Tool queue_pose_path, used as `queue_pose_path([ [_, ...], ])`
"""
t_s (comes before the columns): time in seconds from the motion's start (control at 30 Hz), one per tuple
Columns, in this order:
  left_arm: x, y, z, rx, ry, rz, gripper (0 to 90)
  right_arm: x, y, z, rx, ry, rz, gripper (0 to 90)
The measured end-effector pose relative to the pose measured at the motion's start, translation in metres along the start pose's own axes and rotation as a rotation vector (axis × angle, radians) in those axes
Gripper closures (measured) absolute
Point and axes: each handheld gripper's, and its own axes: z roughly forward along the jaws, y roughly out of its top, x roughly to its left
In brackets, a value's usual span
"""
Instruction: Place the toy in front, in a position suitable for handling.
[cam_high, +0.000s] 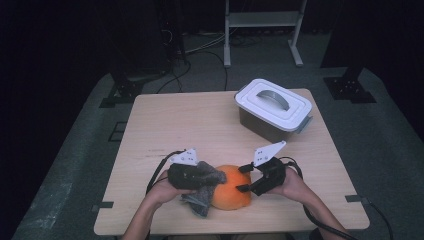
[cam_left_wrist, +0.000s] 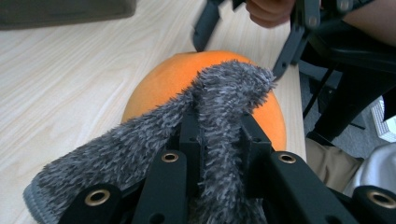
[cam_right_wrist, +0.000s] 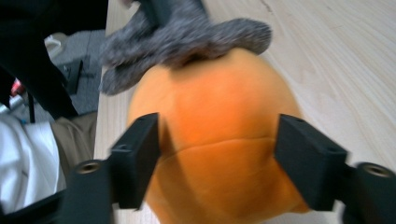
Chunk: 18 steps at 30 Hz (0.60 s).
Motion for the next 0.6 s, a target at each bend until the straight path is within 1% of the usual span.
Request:
queue_pose_path([
  [0.03, 0.000, 0.000, 0.000, 0.003, -0.001, 0.003, 75.3, -0.003, 0.000, 0.000, 0.002, 0.001, 0.016, 23.8],
  [0.07, -0.001, 0.000, -0.001, 0.007, 0.000, 0.006, 75.2, -0.005, 0.000, 0.002, 0.011, 0.005, 0.027, 23.4],
  [0.13, 0.000, -0.001, -0.001, 0.011, 0.006, 0.008, 75.2, -0.006, -0.004, 0.008, 0.015, 0.007, 0.031, 23.5],
  [0.23, 0.001, -0.002, -0.002, 0.007, 0.007, 0.006, 75.2, -0.003, -0.008, 0.011, 0.007, 0.002, 0.023, 30.0],
  [0.3, 0.002, -0.005, -0.004, 0.016, 0.014, 0.009, 75.2, -0.003, -0.011, 0.011, 0.005, 0.001, 0.023, 31.7],
  [0.33, 0.002, -0.007, -0.004, 0.017, 0.014, 0.004, 75.1, -0.003, -0.012, 0.011, 0.004, 0.003, 0.024, 32.0],
  [0.4, 0.003, -0.011, -0.007, 0.024, 0.025, -0.001, 74.9, -0.002, -0.015, 0.010, 0.000, 0.004, 0.027, 32.1],
  [0.5, 0.006, -0.018, -0.011, 0.031, 0.043, -0.019, 74.9, -0.002, -0.018, 0.009, -0.008, -0.002, 0.028, 32.1],
  [0.57, 0.007, -0.023, -0.014, 0.036, 0.062, -0.029, 74.8, -0.001, -0.018, 0.009, -0.008, -0.009, 0.026, 32.2],
  [0.6, 0.008, -0.024, -0.014, 0.042, 0.078, -0.035, 74.7, -0.001, -0.018, 0.009, -0.007, -0.013, 0.021, 32.3],
])
